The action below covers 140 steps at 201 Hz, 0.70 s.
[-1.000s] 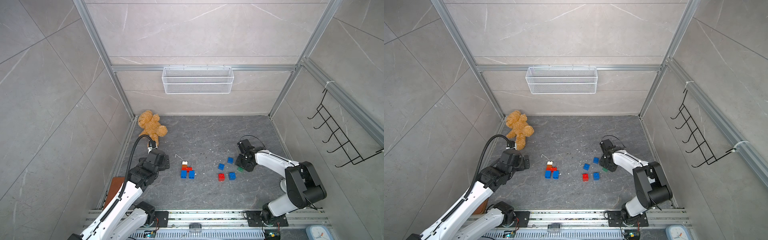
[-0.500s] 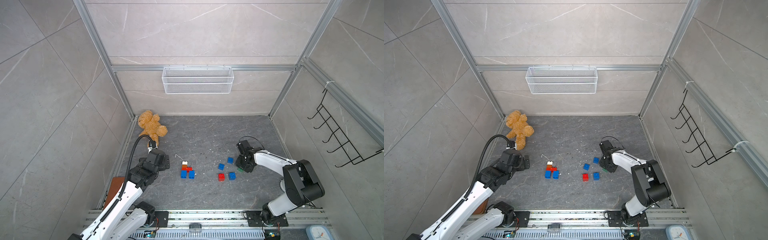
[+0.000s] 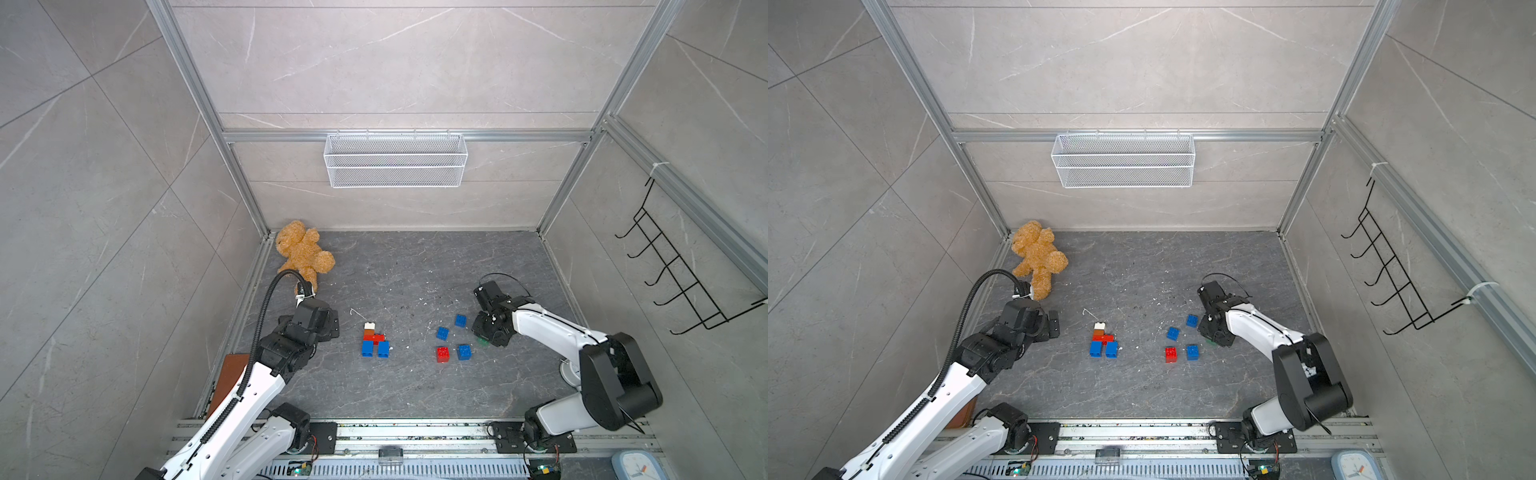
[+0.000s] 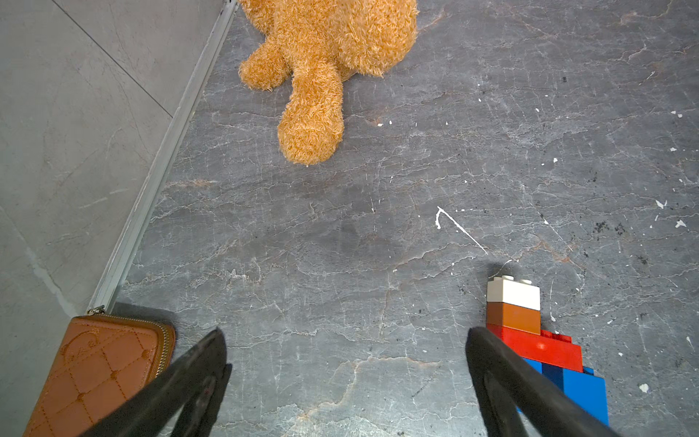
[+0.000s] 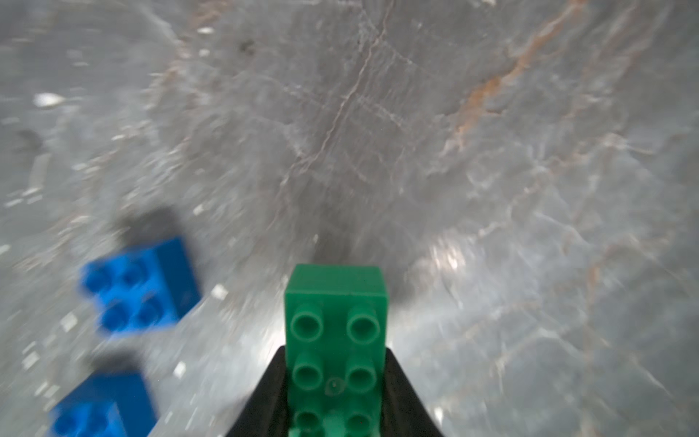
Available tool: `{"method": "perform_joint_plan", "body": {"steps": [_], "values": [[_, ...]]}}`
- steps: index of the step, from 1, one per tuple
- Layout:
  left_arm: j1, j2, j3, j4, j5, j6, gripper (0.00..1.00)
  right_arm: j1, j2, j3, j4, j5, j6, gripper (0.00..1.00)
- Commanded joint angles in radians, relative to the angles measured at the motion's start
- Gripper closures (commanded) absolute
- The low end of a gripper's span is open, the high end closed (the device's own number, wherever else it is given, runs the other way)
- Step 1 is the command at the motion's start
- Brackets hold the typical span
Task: Assemble the letter h with lego
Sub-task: Pick up the lego brick from the center of the board, then assemble the lego brick with the lego brick.
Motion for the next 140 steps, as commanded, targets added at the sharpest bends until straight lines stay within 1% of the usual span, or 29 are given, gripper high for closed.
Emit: {"method": "perform_joint_plan", "body": {"steps": [1, 17, 31, 46, 64, 83, 110, 122, 140], "values": [[0.0, -0.017, 0.04, 0.002, 0.002, 0.009, 0.0, 0.045, -0.112, 0.024, -0.087, -0.025, -0.035, 1.0], [-0.001, -0.03, 0.04, -0.002, -0.004, 0.005, 0.0, 0.103, -0.14, 0.055, -0.111, -0.076, -0.074, 1.0], [0.0, -0.043, 0.042, -0.007, -0.002, 0.0, 0.0, 0.161, -0.14, 0.091, -0.163, -0.074, -0.09, 1.0], [-0.001, -0.058, 0.043, -0.01, -0.002, -0.001, 0.0, 0.218, -0.139, 0.113, -0.196, -0.107, -0.137, 1.0], [-0.001, -0.073, 0.044, -0.013, -0.011, -0.003, 0.0, 0.285, -0.143, 0.14, -0.25, -0.104, -0.188, 1.0], [0.0, -0.086, 0.047, -0.021, -0.017, -0.007, 0.0, 0.318, -0.156, 0.147, -0.284, -0.106, -0.254, 1.0], [0.0, -0.094, 0.049, -0.026, -0.011, -0.016, 0.0, 0.336, -0.149, 0.176, -0.347, -0.157, -0.353, 1.0], [-0.001, -0.095, 0.052, -0.029, -0.011, -0.018, 0.0, 0.336, -0.144, 0.179, -0.357, -0.157, -0.383, 1.0], [0.0, -0.097, 0.052, -0.032, -0.008, -0.02, 0.0, 0.337, -0.117, 0.192, -0.355, -0.207, -0.41, 1.0]]}}
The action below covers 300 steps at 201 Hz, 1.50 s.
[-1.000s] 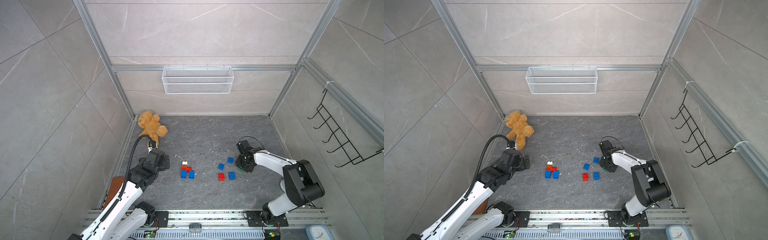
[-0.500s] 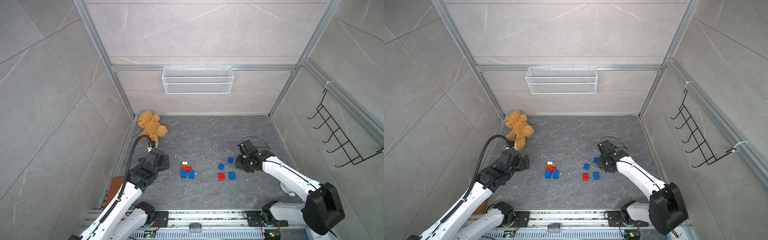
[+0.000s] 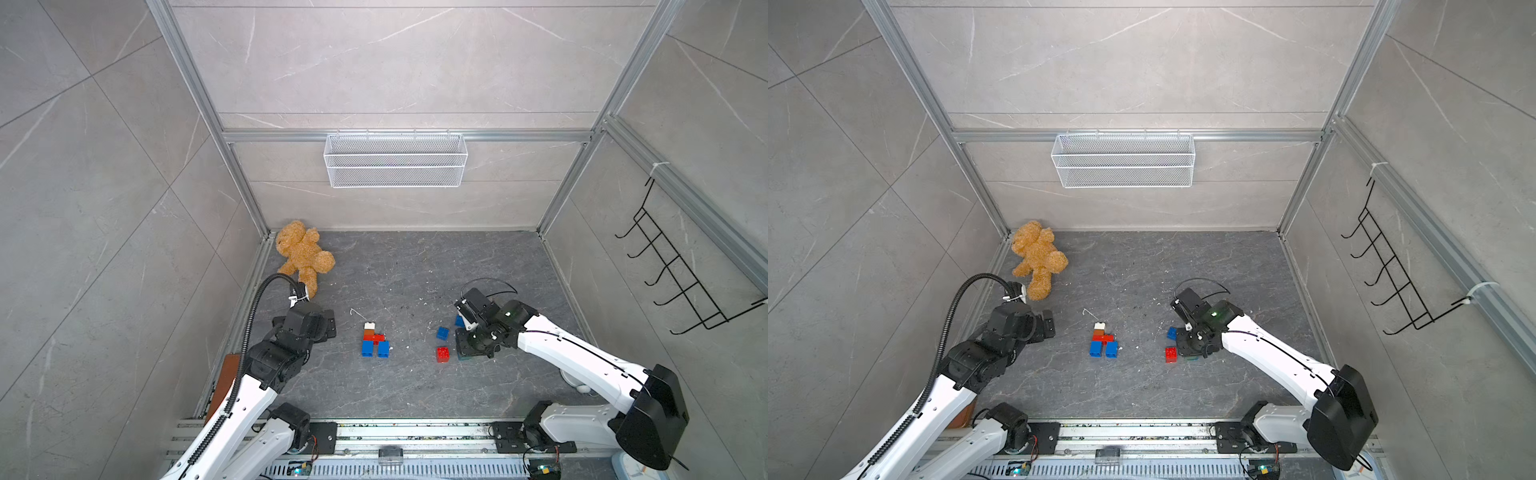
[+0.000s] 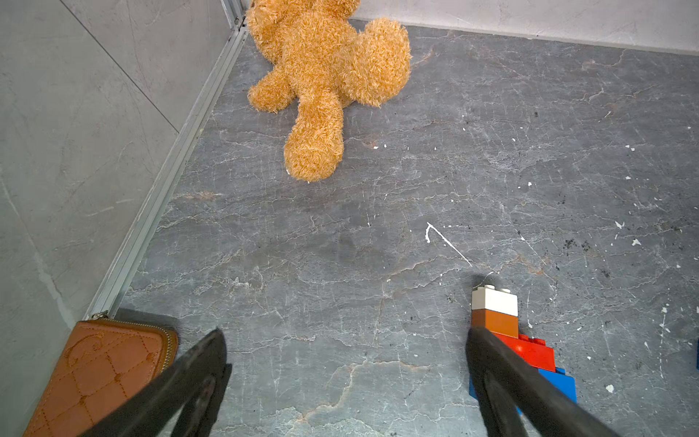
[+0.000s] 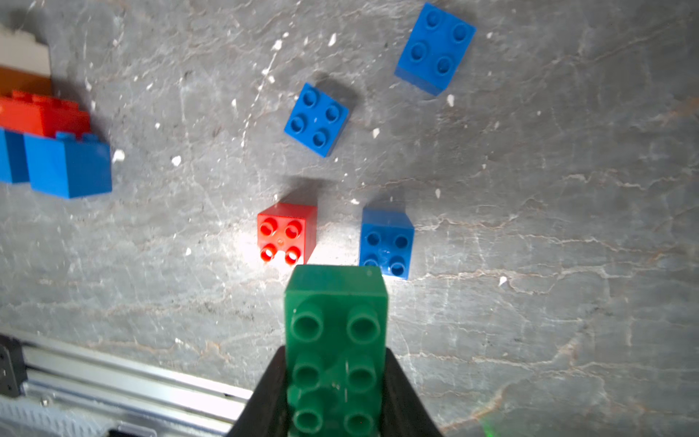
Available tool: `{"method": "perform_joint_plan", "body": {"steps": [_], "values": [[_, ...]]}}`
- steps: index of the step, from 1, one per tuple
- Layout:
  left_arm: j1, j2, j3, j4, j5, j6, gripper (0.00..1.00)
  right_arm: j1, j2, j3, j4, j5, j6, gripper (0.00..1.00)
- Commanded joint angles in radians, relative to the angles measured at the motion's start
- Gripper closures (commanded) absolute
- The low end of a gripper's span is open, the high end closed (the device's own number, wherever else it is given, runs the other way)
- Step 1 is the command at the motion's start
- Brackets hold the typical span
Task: Assemble the letter h with lego
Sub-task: Assemble the lego brick with the lego brick.
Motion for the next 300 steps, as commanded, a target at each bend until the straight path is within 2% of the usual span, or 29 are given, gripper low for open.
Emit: {"method": "perform_joint_plan", "body": {"steps": [1, 32, 49, 72, 116, 147, 174, 198, 241, 267, 285, 300], "values": [[-0.001, -0.012, 0.038, -0.011, -0.007, -0.015, 0.0, 0.007, 0.024, 0.036, -0.057, -0.062, -0.09, 1.0], [0.0, -0.011, 0.037, -0.011, 0.012, -0.017, 0.0, 0.026, 0.078, 0.038, -0.034, -0.099, -0.151, 1.0], [0.0, -0.007, 0.039, -0.013, 0.011, -0.015, 0.0, 0.065, 0.059, -0.009, 0.052, -0.096, -0.214, 1.0], [0.0, -0.004, 0.041, -0.013, 0.011, -0.013, 0.0, 0.117, 0.031, -0.008, 0.105, 0.001, -0.293, 1.0], [-0.001, -0.001, 0.041, -0.01, 0.057, -0.01, 0.0, 0.117, 0.103, 0.106, 0.037, 0.0, -0.466, 1.0], [-0.001, -0.011, 0.04, -0.011, 0.062, -0.012, 0.0, 0.117, 0.071, 0.111, 0.057, 0.074, -0.587, 1.0], [0.0, -0.016, 0.038, -0.01, 0.069, -0.012, 0.0, 0.117, 0.154, 0.169, -0.071, 0.128, -0.7, 1.0], [-0.001, -0.012, 0.039, -0.008, 0.074, -0.012, 0.0, 0.114, 0.191, 0.189, -0.073, 0.196, -0.801, 1.0], [-0.001, -0.015, 0.04, -0.013, 0.07, -0.012, 0.0, 0.111, 0.184, 0.155, -0.05, 0.137, -0.993, 1.0], [0.0, -0.023, 0.037, -0.012, 0.067, -0.013, 0.0, 0.091, 0.153, 0.105, 0.002, 0.062, -1.065, 1.0], [0.0, -0.022, 0.035, -0.011, 0.065, -0.013, 0.0, 0.09, 0.198, 0.123, -0.078, 0.037, -1.118, 1.0], [-0.001, -0.019, 0.035, -0.011, 0.064, -0.013, 0.0, 0.079, 0.16, 0.105, -0.024, 0.025, -1.142, 1.0]]}}
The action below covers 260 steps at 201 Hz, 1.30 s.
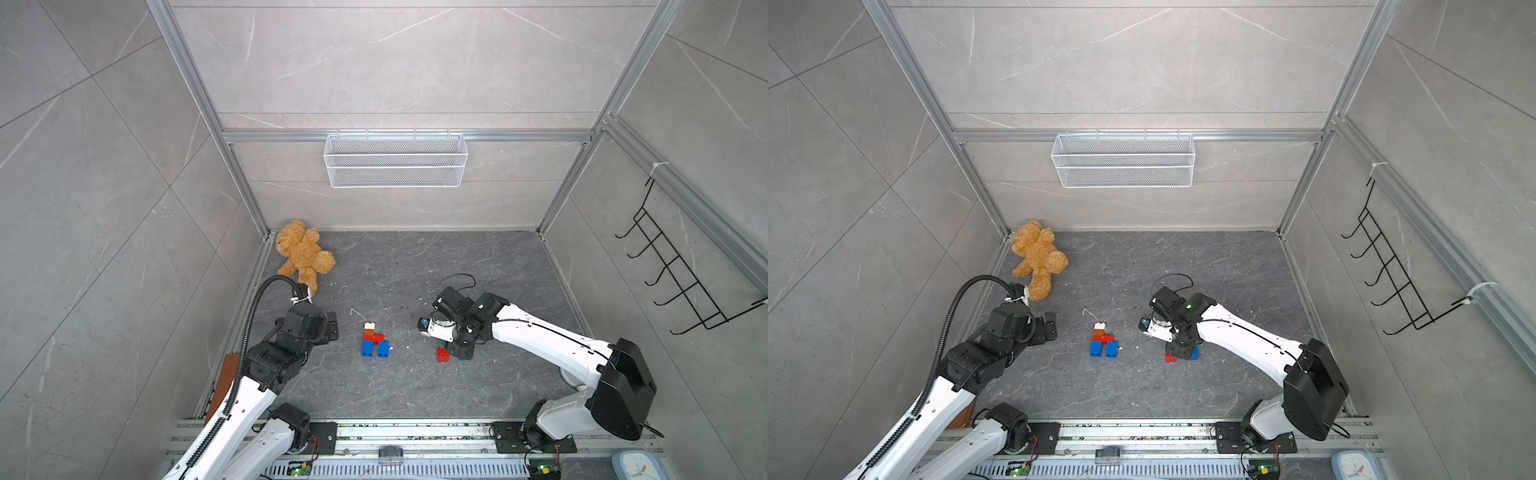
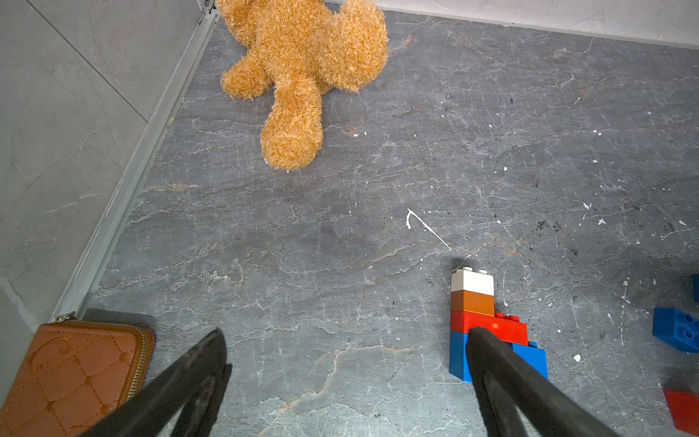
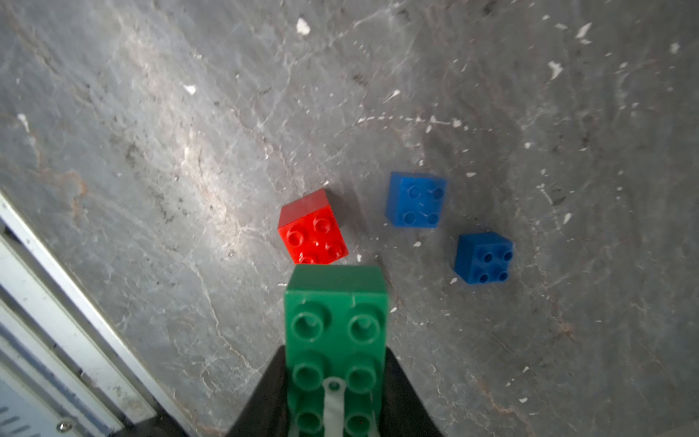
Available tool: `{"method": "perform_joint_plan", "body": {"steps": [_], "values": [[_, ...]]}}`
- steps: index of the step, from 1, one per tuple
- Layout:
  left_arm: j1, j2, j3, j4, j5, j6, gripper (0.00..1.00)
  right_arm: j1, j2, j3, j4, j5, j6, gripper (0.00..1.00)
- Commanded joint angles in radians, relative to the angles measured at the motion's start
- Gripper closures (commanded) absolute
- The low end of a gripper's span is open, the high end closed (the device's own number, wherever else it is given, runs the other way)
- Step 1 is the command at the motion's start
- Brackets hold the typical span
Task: Assemble the letter h with lego
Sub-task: Assemble the lego brick with the lego brick.
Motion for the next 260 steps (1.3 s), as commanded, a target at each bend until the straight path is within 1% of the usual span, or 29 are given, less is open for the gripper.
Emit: {"method": "perform_joint_plan", "body": {"steps": [1, 14, 31, 47, 55, 79, 107, 118, 151, 169, 192, 224, 260], "values": [[-0.002, -0.007, 0.035, -0.001, -0.008, -0.009, 0.0, -0.015, -0.025, -0.016, 0.006, -0.061, -0.098, 1.0], [-0.001, -0.004, 0.035, -0.001, -0.009, -0.009, 0.0, -0.033, -0.026, -0.027, 0.022, -0.104, -0.133, 1.0], [-0.001, -0.002, 0.034, -0.003, -0.015, -0.007, 0.0, -0.035, 0.014, -0.022, 0.0, -0.149, -0.16, 1.0], [-0.001, -0.001, 0.034, -0.004, -0.019, -0.007, 0.0, -0.046, 0.012, -0.05, 0.061, -0.194, -0.172, 1.0], [-0.002, -0.002, 0.033, -0.003, -0.022, -0.007, 0.0, -0.055, 0.014, -0.057, 0.083, -0.197, -0.179, 1.0], [-0.001, 0.001, 0.031, -0.001, -0.027, -0.005, 0.0, -0.056, 0.039, -0.034, 0.061, -0.209, -0.208, 1.0], [-0.002, 0.012, 0.033, -0.001, -0.029, -0.002, 0.0, -0.067, 0.076, -0.038, 0.083, -0.183, -0.233, 1.0], [-0.001, 0.014, 0.033, -0.004, -0.028, -0.002, 0.0, -0.068, 0.082, -0.038, 0.096, -0.192, -0.235, 1.0], [0.0, 0.014, 0.03, 0.0, -0.034, -0.002, 0.0, -0.109, 0.061, -0.084, 0.171, -0.192, -0.265, 1.0], [-0.001, 0.016, 0.03, 0.002, -0.035, -0.001, 0.0, -0.126, 0.051, -0.094, 0.194, -0.227, -0.267, 1.0], [-0.001, 0.023, 0.03, 0.002, -0.036, 0.001, 0.0, -0.127, 0.068, -0.093, 0.18, -0.212, -0.284, 1.0], [0.0, 0.022, 0.03, 0.001, -0.037, 0.001, 0.0, -0.127, 0.026, -0.144, 0.214, -0.23, -0.284, 1.0], [-0.002, 0.024, 0.028, 0.001, -0.034, 0.001, 0.0, -0.131, 0.013, -0.16, 0.211, -0.236, -0.298, 1.0]]}}
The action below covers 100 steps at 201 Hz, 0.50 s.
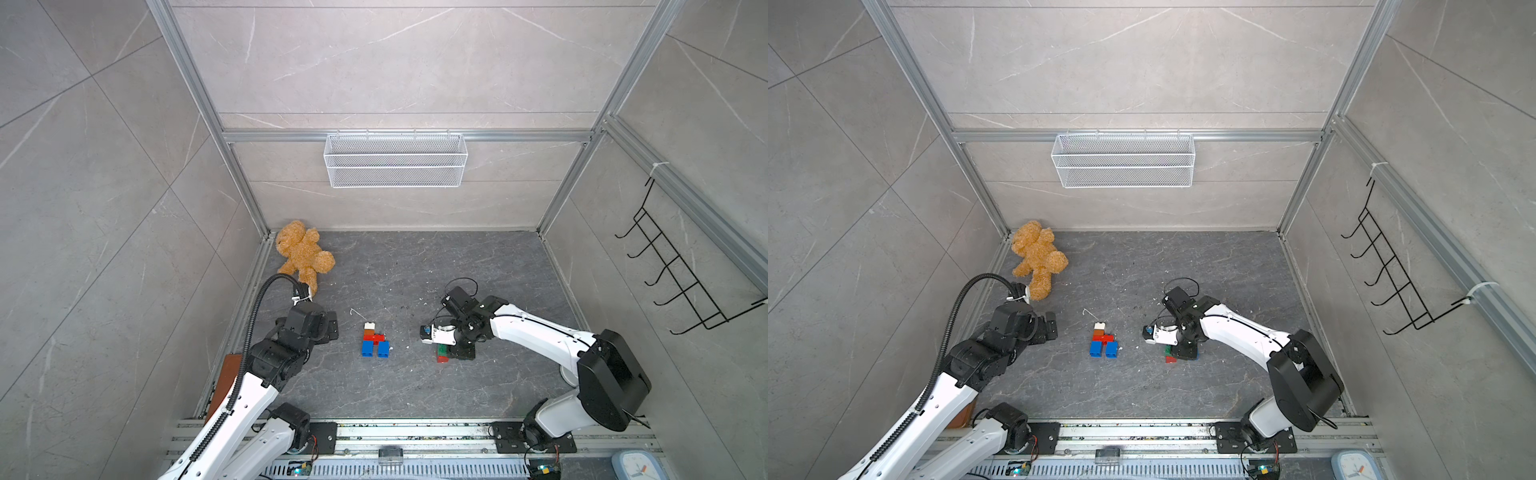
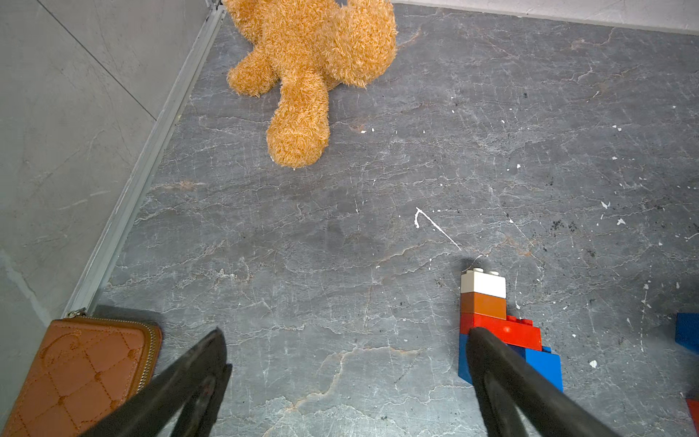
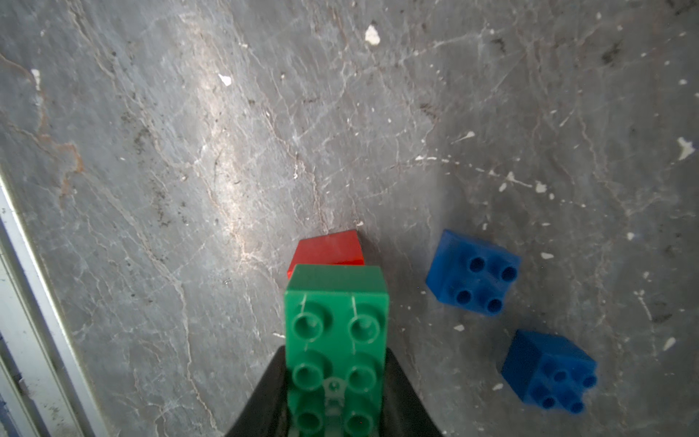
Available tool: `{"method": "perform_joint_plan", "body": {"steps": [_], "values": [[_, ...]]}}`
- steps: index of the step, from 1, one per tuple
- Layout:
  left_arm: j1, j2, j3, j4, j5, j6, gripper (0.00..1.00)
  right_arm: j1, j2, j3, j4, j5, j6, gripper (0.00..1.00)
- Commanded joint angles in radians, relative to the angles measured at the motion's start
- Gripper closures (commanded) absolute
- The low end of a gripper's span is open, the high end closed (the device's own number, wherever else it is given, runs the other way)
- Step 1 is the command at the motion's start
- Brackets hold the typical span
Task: Assemble the letter h with lego
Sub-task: Assemble the lego brick with the lego brick.
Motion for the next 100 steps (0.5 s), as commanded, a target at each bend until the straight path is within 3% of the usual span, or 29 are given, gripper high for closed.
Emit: {"method": "perform_joint_plan", "body": {"steps": [1, 100], "values": [[-0.002, -0.001, 0.028, 0.001, -0.014, 0.0, 0.0, -0.002, -0.026, -0.012, 0.006, -0.022, -0.023, 1.0], [-0.002, 0.003, 0.028, 0.002, -0.006, 0.0, 0.0, -0.009, -0.033, -0.048, 0.019, -0.002, -0.048, 1.0]]}}
